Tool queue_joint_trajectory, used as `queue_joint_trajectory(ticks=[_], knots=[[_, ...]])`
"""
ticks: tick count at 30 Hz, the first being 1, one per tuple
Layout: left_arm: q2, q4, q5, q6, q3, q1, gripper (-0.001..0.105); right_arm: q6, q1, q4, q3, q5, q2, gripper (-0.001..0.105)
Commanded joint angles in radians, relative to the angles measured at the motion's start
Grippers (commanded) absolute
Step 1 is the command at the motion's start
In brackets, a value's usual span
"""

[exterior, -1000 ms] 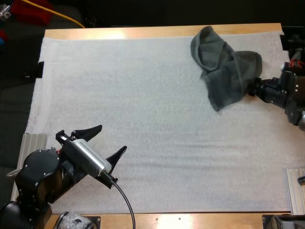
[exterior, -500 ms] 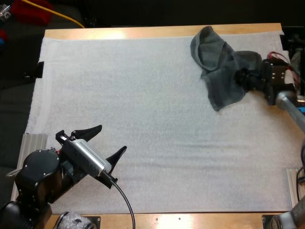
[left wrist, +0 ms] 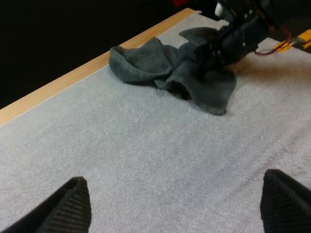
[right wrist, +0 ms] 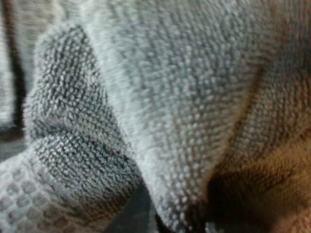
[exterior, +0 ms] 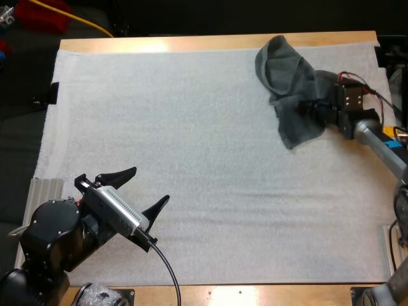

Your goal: Pick towel from pile, fold and stack

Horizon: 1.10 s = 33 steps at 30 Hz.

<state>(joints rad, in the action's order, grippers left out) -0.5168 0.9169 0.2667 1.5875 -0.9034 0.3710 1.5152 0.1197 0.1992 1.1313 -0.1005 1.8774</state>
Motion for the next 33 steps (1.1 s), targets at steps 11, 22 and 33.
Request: queue_joint_trajectory(ticks=[11, 22, 33], knots=[[-0.002, -0.010, -0.001, 0.007, -0.009, 0.005, 0.069, 0.143, 0.030, 0.217, 0.005, 0.026, -0.512, 0.001], [-0.002, 0.000, -0.001, 0.007, -0.009, 0.005, 0.069, 0.134, 0.050, 0.233, 0.005, 0.031, -0.532, 0.001], [-0.002, 0.004, -0.001, 0.054, -0.009, 0.005, 0.069, 0.006, 0.050, -0.119, 0.005, 0.109, -0.513, 0.001]])
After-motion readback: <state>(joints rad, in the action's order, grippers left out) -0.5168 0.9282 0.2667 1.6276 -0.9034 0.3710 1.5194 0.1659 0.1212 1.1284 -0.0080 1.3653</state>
